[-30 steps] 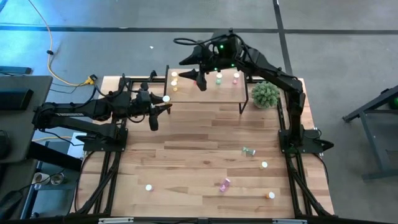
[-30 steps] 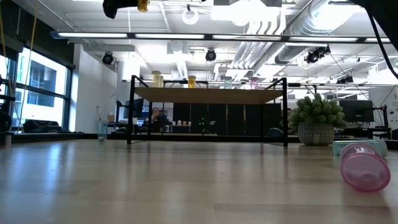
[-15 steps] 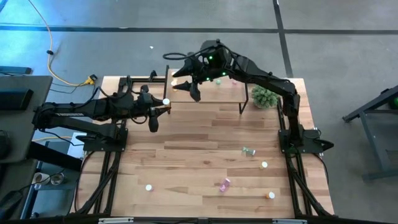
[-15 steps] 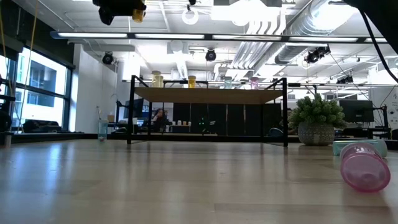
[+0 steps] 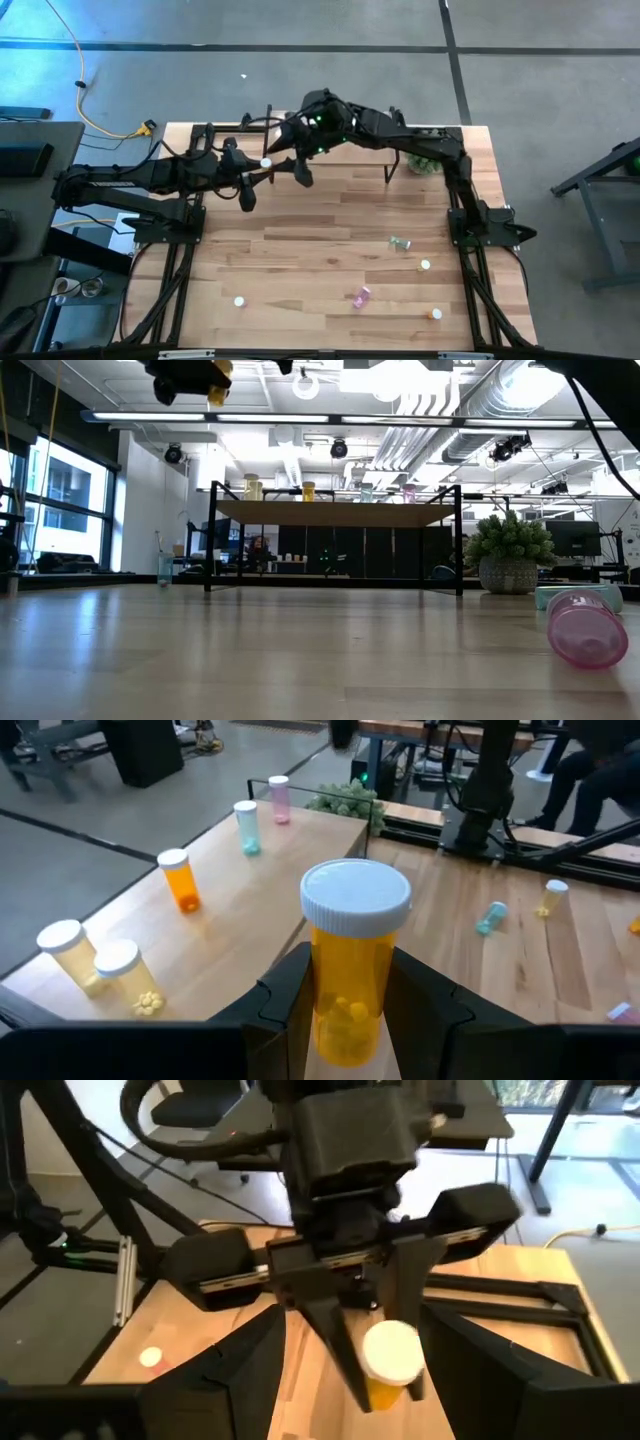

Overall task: Pick and place medicine bottles onto shelf by color
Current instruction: Put the left orange pill bottle on the shelf aligned with the other orange pill bottle

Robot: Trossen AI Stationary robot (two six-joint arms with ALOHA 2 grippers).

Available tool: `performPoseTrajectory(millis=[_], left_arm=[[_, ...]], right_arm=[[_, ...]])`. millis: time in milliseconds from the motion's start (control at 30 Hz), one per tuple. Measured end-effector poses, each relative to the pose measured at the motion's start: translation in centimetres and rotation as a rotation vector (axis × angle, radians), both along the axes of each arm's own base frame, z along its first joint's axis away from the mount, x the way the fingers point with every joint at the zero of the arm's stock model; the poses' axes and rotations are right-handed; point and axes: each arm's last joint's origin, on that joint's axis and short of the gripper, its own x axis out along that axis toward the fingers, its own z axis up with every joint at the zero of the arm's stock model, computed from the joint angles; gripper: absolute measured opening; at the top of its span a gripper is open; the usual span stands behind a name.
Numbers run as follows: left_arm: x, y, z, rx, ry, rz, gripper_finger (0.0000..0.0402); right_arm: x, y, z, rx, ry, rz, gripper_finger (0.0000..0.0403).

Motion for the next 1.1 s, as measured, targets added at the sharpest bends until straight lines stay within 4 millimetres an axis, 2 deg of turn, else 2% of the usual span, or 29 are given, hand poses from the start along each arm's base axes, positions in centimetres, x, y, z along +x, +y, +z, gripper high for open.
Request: performPoseTrajectory(millis=[233, 400, 533, 833, 1100], left_arm=[[0.0, 0.0, -0.1, -0.013, 0.004, -0.014, 0.0095], [0.0, -0.2, -0.1, -0.015, 0.014, -0.063, 0.0095], [0.0, -0.2, -0.1, -0.015, 0.013, -0.063, 0.0095], [0.1, -0.2, -0.1, -0.002, 0.024, -0.091, 0.0095], [0.1, -0.2, -0.1, 0.001, 0.025, -0.089, 0.0095]], right_arm=[[0.7, 0.9, -0.7, 0.004, 0.030, -0.073, 0.0220], [0.9, 1.3, -0.5, -0.013, -0.002, -0.062, 0.0220], [1.4, 1.6, -1.3, 0.000, 0.023, -0.058, 0.0220], [2.5, 1.4, -2.8, -0.004, 0.049, -0.083, 0.0220], [2.4, 1.4, -3.4, 0.004, 0.098, -0.077, 0.0217]])
